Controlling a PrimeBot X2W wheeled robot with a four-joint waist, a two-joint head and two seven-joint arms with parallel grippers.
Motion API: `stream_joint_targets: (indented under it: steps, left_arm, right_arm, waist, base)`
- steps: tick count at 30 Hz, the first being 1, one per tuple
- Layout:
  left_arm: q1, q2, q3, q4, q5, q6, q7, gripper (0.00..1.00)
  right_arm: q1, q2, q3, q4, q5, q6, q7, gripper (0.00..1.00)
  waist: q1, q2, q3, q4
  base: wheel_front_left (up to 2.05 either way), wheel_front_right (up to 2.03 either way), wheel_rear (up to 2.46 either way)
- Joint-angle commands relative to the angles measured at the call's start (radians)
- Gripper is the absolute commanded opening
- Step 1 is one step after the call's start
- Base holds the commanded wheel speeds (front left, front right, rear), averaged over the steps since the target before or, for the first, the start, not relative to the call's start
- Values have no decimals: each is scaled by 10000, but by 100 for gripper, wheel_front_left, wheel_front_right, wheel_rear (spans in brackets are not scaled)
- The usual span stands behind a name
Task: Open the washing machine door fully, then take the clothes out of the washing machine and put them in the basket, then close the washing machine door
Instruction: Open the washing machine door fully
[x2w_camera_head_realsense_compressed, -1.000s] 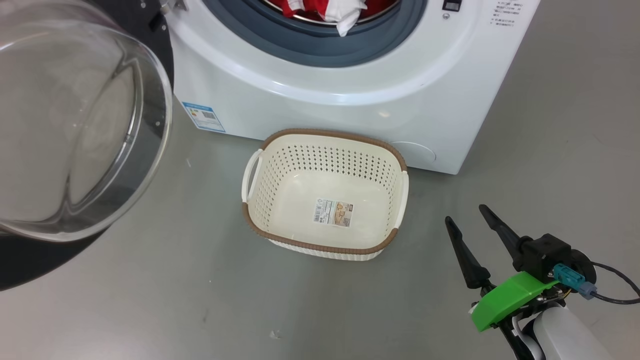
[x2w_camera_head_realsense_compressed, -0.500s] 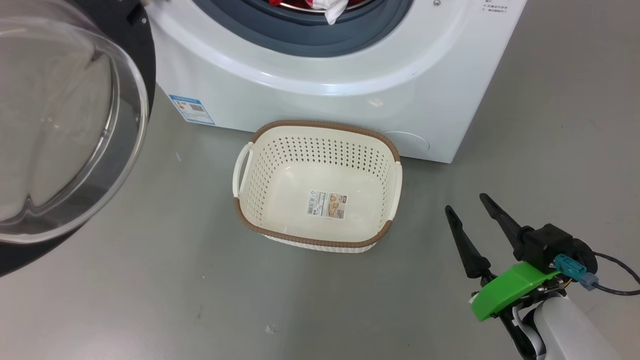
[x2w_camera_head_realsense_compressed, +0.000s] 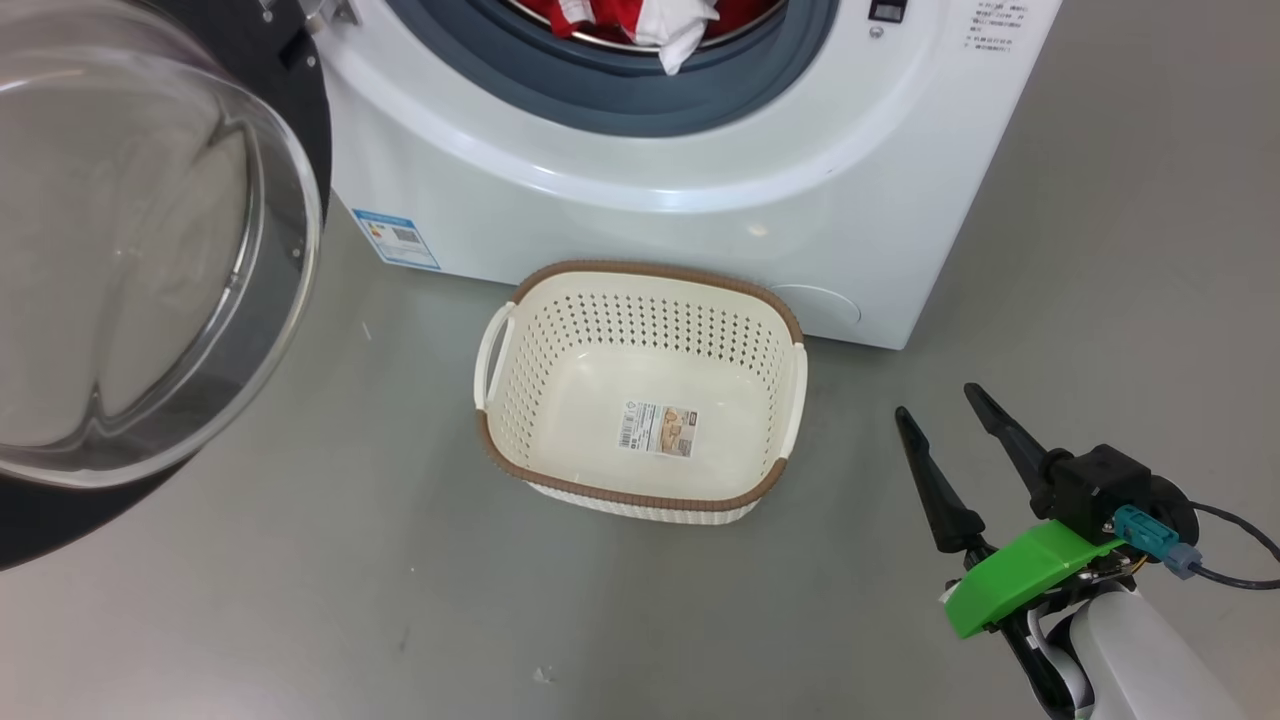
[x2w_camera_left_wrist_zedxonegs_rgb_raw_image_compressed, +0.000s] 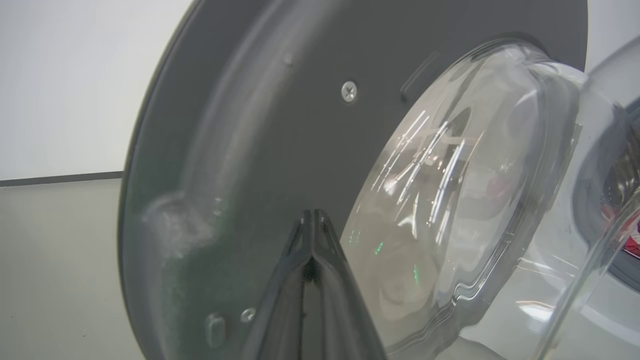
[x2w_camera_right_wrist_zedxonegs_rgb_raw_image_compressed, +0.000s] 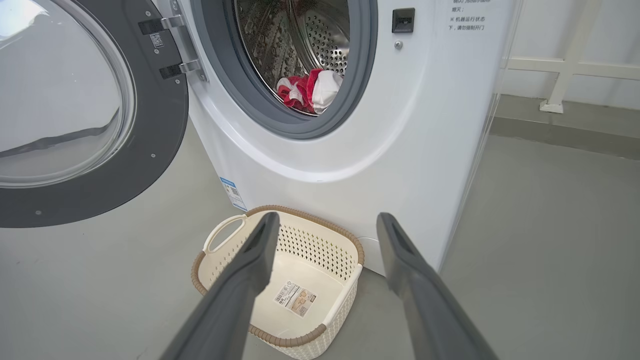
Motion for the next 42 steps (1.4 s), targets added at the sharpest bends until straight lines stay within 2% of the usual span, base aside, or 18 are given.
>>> stream_joint_targets:
  steps: [1, 13, 14, 15, 16, 18, 19, 20, 26, 33, 42]
  left_arm:
    - [366, 470, 33, -392, -166, 17, -49, 0]
    - [2022, -324, -827, -1845, -601, 16, -49, 0]
    - [2192, -405, -907, -2024, -631, 16, -49, 7]
    - [2358, -492, -1011, -2196, -666, 16, -49, 24]
    - [2358, -492, -1011, -2196, -666, 16, -49, 24]
    - [2688, -672, -1188, -2591, -719, 16, -49, 45]
    - [2849, -758, -1327, -2798, -761, 16, -49, 67]
    - [3022, -839, -1470, -3009, -763, 16, -49, 100]
    - [3859, -1105, -2400, -3990, -1031, 16, -49, 100]
    - [4608, -984, -3558, -4778, -1600, 16, -49, 100]
    - [5025, -928, -4474, -5256, -1856, 16, -49, 100]
  right_arm:
    - [61, 59, 176, -214, -58, 48, -93, 100]
    - [460, 217, 137, -245, 68, 48, -93, 100]
    - [512, 226, 121, -266, 80, 48, -93, 100]
    - [563, 235, 94, -294, 85, 48, -93, 100]
    - [563, 235, 94, -294, 85, 48, -93, 100]
    - [669, 237, 28, -335, 108, 48, -93, 100]
    - [709, 235, -3, -352, 120, 48, -93, 100]
    - [749, 233, -41, -367, 133, 48, -93, 100]
    - [965, 257, -237, -463, 153, 48, -93, 100]
    - [1137, 290, -502, -574, 158, 48, -93, 100]
    - [1263, 313, -851, -750, 138, 48, -93, 100]
  waist:
    - [0, 0, -118, 46]
    - [0, 0, -869, -42]
    - [0, 0, -927, -66]
    - [0, 0, -980, -85]
    - [0, 0, -980, -85]
    - [0, 0, -1068, -132]
    - [0, 0, -1110, -166]
    - [0, 0, -1145, -197]
    - [0, 0, -1281, -479]
    - [0, 0, -1362, -1068]
    - [0, 0, -1342, -1828]
  base:
    - [0, 0, 0]
    - [0, 0, 0]
    - [0, 0, 0]
    - [0, 0, 0]
    - [0, 0, 0]
    - [0, 0, 0]
    - [0, 0, 0]
    - [0, 0, 0]
    - [0, 0, 0]
    - [0, 0, 0]
    - [0, 0, 0]
